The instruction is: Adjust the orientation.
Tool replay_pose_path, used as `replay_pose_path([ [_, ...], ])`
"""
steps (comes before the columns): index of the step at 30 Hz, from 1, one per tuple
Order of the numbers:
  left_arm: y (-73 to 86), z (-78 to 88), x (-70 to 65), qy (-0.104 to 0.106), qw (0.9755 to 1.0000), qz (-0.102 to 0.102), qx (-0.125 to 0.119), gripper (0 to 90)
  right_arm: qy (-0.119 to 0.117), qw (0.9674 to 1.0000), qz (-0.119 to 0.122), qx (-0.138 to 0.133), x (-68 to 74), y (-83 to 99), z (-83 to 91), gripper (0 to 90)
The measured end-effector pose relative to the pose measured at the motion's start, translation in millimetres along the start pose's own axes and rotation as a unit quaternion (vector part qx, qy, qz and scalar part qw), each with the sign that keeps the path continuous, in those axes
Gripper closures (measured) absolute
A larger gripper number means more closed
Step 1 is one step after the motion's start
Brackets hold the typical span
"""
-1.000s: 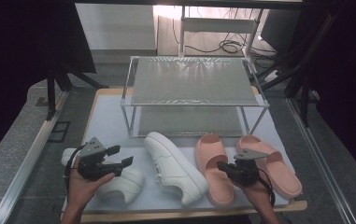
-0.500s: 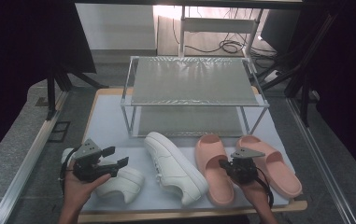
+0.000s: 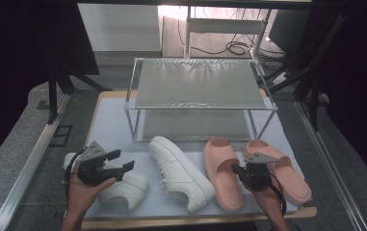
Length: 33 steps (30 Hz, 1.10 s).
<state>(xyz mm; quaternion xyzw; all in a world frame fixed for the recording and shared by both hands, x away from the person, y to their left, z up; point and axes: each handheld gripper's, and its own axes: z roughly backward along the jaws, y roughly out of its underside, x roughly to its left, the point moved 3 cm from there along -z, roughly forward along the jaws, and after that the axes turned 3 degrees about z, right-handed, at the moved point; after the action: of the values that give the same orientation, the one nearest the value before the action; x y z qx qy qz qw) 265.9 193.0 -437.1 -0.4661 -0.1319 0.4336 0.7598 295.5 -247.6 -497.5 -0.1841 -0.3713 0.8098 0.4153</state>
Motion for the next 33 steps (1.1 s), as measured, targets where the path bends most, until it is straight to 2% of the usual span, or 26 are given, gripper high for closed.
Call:
replay_pose_path([
  [3, -0.2, -0.6, 0.4, 0.0, 1.0, 0.0, 0.001, 31.9, 0.008, 0.9999, -0.01, -0.001, -8.3, 2.4, 3.0, 90.0],
  [6, -0.4, -1.1, -0.1, 0.0, 1.0, -0.001, 0.002, 31.9, 0.006, 0.9999, -0.011, -0.004, -10.6, 2.7, 3.6, 90.0],
  [7, -0.4, -1.5, -0.4, 0.0, 1.0, -0.001, 0.002, 31.9, -0.008, 0.9998, -0.014, -0.008, -9.4, 2.8, 2.7, 90.0],
  [8, -0.4, -1.5, -0.4, 0.0, 1.0, -0.001, 0.002, 31.9, -0.008, 0.9998, -0.014, -0.008, -9.4, 2.8, 2.7, 90.0],
  [10, -0.2, -0.9, -0.3, 0.0, 1.0, -0.001, 0.002, 31.9, 0.008, 1.0, -0.006, -0.002, -10.2, 2.2, 2.6, 90.0],
  [14, -0.4, 1.5, 1.9, -0.003, 1.0, 0.002, -0.002, 32.0, 0.009, 0.9998, -0.018, -0.003, -18.8, 3.8, 4.6, 90.0],
  [17, -0.1, 0.8, 2.3, -0.003, 1.0, 0.003, 0.0, 32.0, 0.019, 0.9996, -0.018, -0.002, -24.0, 4.1, 5.9, 90.0],
  [21, 0.0, -0.7, 1.4, -0.001, 1.0, 0.0, 0.003, 31.9, 0.012, 0.9996, -0.023, -0.008, -28.1, 4.3, 6.1, 90.0],
  [24, 0.1, -0.5, 1.5, -0.002, 1.0, 0.0, 0.003, 32.0, 0.019, 0.9996, -0.022, -0.005, -29.6, 3.9, 6.1, 90.0],
  [28, -0.1, 0.7, 2.0, -0.003, 1.0, 0.003, 0.0, 32.0, 0.011, 0.9995, -0.027, -0.008, -33.0, 4.7, 6.7, 90.0],
  [33, -0.3, 0.9, 2.2, -0.003, 1.0, 0.002, 0.0, 32.0, -0.018, 0.9992, -0.028, -0.02, -22.6, 4.7, 18.8, 90.0],
])
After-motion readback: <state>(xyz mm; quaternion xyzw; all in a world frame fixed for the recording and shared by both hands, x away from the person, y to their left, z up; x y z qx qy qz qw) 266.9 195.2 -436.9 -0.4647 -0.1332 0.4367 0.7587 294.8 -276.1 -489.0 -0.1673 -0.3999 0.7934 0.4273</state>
